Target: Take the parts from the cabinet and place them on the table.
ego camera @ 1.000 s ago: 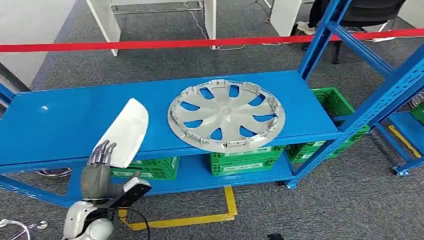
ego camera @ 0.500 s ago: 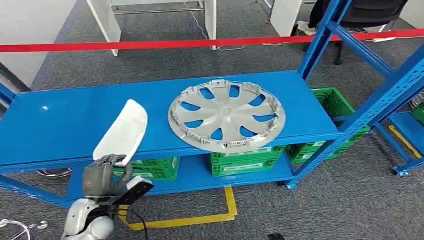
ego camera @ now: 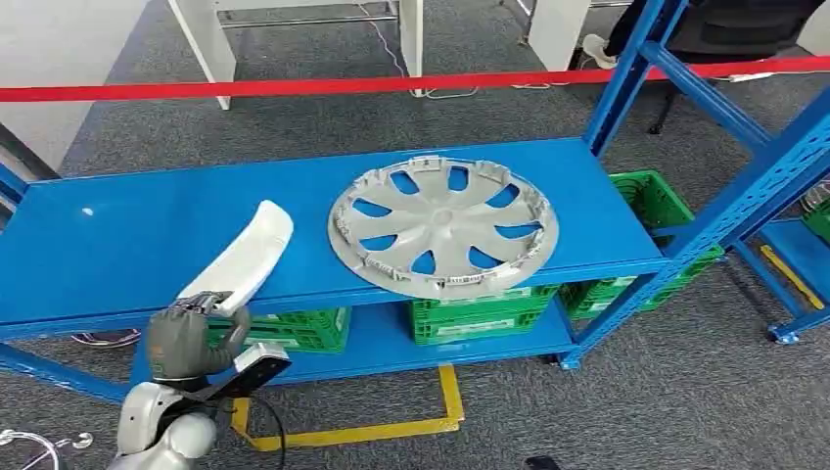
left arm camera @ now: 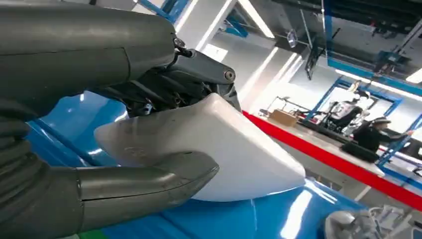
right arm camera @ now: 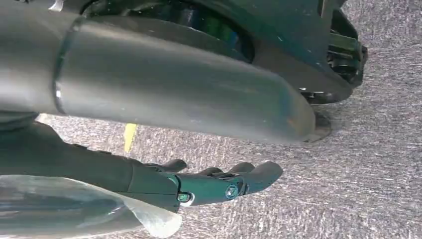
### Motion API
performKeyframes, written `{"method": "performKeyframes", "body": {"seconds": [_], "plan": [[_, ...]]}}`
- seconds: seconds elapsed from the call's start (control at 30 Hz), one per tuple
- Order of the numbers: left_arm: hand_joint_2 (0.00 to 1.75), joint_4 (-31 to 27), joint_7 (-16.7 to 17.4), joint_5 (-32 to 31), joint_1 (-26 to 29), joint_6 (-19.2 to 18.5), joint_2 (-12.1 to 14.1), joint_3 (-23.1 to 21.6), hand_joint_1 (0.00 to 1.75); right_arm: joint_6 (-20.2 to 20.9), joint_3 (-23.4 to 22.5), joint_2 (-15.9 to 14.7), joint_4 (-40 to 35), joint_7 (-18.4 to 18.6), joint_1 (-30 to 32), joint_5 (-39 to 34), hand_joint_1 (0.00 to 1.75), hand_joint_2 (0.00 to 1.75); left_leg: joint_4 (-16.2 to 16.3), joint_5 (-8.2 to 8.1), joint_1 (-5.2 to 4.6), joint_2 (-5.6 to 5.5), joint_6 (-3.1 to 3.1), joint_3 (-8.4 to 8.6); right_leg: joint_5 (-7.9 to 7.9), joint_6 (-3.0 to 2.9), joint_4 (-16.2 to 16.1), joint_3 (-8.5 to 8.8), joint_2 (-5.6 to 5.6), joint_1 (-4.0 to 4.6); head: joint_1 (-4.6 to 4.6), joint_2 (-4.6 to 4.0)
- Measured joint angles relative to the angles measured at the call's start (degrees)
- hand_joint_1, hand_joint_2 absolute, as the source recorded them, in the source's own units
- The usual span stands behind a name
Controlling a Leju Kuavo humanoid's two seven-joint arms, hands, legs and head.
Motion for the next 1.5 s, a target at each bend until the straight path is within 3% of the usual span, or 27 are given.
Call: {"method": "performKeyframes", "body": {"seconds": [0.07,0.23,0.47,0.77,0.93,1.07,1.13,1.2,1.27,1.3,1.33,1.37,1.4,1.47,1.5], "plan": [[1.75,-1.08,-2.35,-0.22,0.65,0.0,-0.44,0.84,1.75,0.0,0.0,0.0,0.0,-0.07,-0.01,-0.13,0.0,0.0,0.0,0.0,0.0,0.0,0.0,-0.01,0.0,0.0,0.0,-0.02,0.0,0.0,0.0,0.0],[1.75,-9.63,-12.52,-0.98,3.87,0.02,-3.89,3.93,1.75,-0.17,0.02,0.0,0.0,-0.55,0.01,-0.83,0.0,0.0,0.01,-0.01,-0.05,0.01,0.0,-0.03,0.0,0.0,-0.01,-0.03,0.0,-0.01,0.02,0.0],[1.75,-19.07,-18.58,1.18,7.03,0.02,-7.08,5.25,1.75,-1.66,0.0,0.04,0.0,-0.63,-0.01,-1.44,0.0,0.0,0.0,-0.01,-0.06,0.0,0.01,-0.02,0.0,0.0,-0.01,-0.03,-0.02,-0.05,0.02,0.0],[1.75,-24.68,-20.22,0.64,9.63,0.02,-8.5,5.36,1.75,-1.99,0.0,0.15,0.0,-0.81,-0.02,-1.95,0.0,0.0,0.0,0.0,-0.05,0.0,0.01,-0.02,0.0,0.0,-0.01,-0.03,-0.02,-0.04,0.0,0.0],[1.75,-25.9,-19.15,0.55,10.59,0.0,-8.57,5.4,1.75,-2.08,0.0,0.46,0.0,-0.96,-0.03,-2.05,0.0,0.0,0.22,-0.15,-0.34,0.0,0.23,-0.04,0.12,0.25,-0.08,-0.03,-0.03,-0.32,-0.02,0.0],[1.75,-26.23,-17.53,-1.11,11.03,0.0,-8.46,5.42,1.75,-2.21,0.0,0.77,0.0,-0.96,-0.08,-2.25,0.0,0.0,0.4,-0.34,-0.69,0.0,0.77,-0.1,0.18,0.77,-0.16,0.04,-0.03,-0.63,-0.02,0.0],[1.75,-26.3,-16.81,-1.55,11.17,0.0,-8.28,5.44,1.75,-2.34,0.0,0.94,0.0,-0.98,-0.11,-2.36,0.0,0.0,-0.45,0.43,-0.55,-0.01,1.61,0.02,0.58,1.48,-0.44,0.33,-0.08,-0.52,-0.02,0.0],[1.75,-26.34,-16.28,-1.94,11.31,0.0,-8.29,5.42,1.75,-2.38,0.02,0.96,0.0,-1.03,-0.14,-2.38,0.0,0.0,-1.35,1.23,-0.02,0.12,2.29,0.18,-2.47,1.41,2.2,-1.35,0.65,-0.45,0.09,0.0],[1.75,-26.32,-15.67,-2.4,11.73,0.0,-8.22,5.38,1.75,-2.38,0.02,0.98,0.0,-1.01,-0.1,-2.45,0.0,0.0,-1.34,1.3,-0.03,0.1,2.38,-0.22,-6.71,1.56,11.02,-5.29,1.13,-0.54,0.31,0.0],[1.75,-26.3,-15.37,-2.42,12.03,0.0,-8.09,5.38,1.75,-2.38,0.02,0.98,0.0,-1.01,-0.02,-2.49,0.0,0.0,-1.3,1.35,-0.06,0.11,2.36,-0.34,-8.12,1.69,15.42,-7.36,1.16,-0.53,0.33,0.0],[1.75,-26.23,-15.3,-2.45,12.26,-0.02,-8.02,5.36,1.75,-2.38,0.02,0.98,0.0,-0.96,0.05,-2.51,0.0,0.0,-1.24,1.37,-0.06,0.1,2.33,-0.38,-7.82,1.82,17.06,-8.19,1.17,-0.54,0.35,0.0],[1.75,-26.21,-15.21,-2.45,12.44,-0.02,-7.94,5.36,1.75,-2.38,0.02,0.98,0.0,-0.96,0.08,-2.54,0.0,0.0,-1.16,1.4,-0.02,0.08,2.27,-0.37,-6.07,1.9,16.01,-7.75,1.16,-0.61,0.35,0.0],[1.75,-26.21,-15.21,-2.45,12.52,-0.02,-7.89,5.36,1.75,-2.38,0.02,0.98,0.0,-0.96,0.05,-2.54,0.0,0.0,-1.02,1.38,0.05,0.05,2.24,-0.37,-3.52,1.95,12.83,-6.28,1.15,-0.72,0.33,0.0],[1.75,-26.21,-15.13,-2.53,12.54,-0.02,-7.87,5.34,1.75,-2.38,0.02,0.98,0.0,-0.96,-0.04,-2.54,0.0,0.0,-0.41,1.14,0.22,-0.08,1.71,-0.49,1.41,2.2,2.8,-1.67,1.19,-1.07,0.37,0.0],[1.75,-26.23,-14.69,-2.56,12.53,-0.02,-7.8,5.34,1.75,-2.36,0.02,1.18,0.0,-0.96,-0.13,-2.54,0.0,0.0,-0.13,1.11,-0.08,-0.19,1.19,-0.95,0.21,2.18,1.62,-0.21,1.59,-0.82,0.46,0.0]]}}
